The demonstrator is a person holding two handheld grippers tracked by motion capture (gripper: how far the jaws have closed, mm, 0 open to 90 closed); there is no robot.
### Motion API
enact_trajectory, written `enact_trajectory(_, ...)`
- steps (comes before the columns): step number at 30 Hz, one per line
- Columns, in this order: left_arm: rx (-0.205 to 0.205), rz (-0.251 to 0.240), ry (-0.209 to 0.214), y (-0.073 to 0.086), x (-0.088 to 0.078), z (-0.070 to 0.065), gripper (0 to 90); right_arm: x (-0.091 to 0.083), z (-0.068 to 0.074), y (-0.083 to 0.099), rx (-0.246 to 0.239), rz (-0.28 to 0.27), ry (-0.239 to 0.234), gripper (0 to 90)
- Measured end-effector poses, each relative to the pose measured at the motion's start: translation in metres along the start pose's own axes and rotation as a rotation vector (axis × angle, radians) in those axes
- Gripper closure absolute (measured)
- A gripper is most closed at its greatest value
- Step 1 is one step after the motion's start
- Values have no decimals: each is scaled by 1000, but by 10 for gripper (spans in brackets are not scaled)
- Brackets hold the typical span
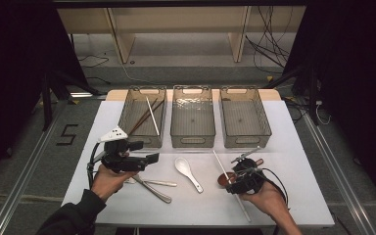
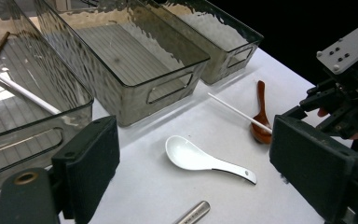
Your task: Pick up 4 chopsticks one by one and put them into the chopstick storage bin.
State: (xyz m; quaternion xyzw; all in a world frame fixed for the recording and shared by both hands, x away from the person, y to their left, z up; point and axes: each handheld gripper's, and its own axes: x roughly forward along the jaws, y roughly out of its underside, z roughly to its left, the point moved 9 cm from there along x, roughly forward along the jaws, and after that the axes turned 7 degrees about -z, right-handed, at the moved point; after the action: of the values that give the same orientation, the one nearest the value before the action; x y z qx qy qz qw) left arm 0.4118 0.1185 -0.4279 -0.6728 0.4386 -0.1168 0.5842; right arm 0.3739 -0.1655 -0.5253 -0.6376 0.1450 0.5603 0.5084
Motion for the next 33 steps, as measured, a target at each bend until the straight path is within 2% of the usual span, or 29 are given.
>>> enact_trajectory(6,1,-10,1,2,-3,-1,156,2,2,3,-6,26,-9,556)
enact_trajectory(10,19,-23,-2,2,-7,-2,156,3,1,5,-14,37,-1,597)
enact_trajectory(12,30,-18,2,5,-7,-3,156,3,0,7,-16,48,-2,614)
enact_trajectory(19,25,30,15,23,-8,-4,156,5,0,9,-24,64,1,680)
enact_trajectory(28,63,31,4,25,-4,-6,156,11,0,11,-34,91,10,731)
enact_trajectory(33,68,37,0,27,-3,-5,156,13,0,12,-35,99,17,765)
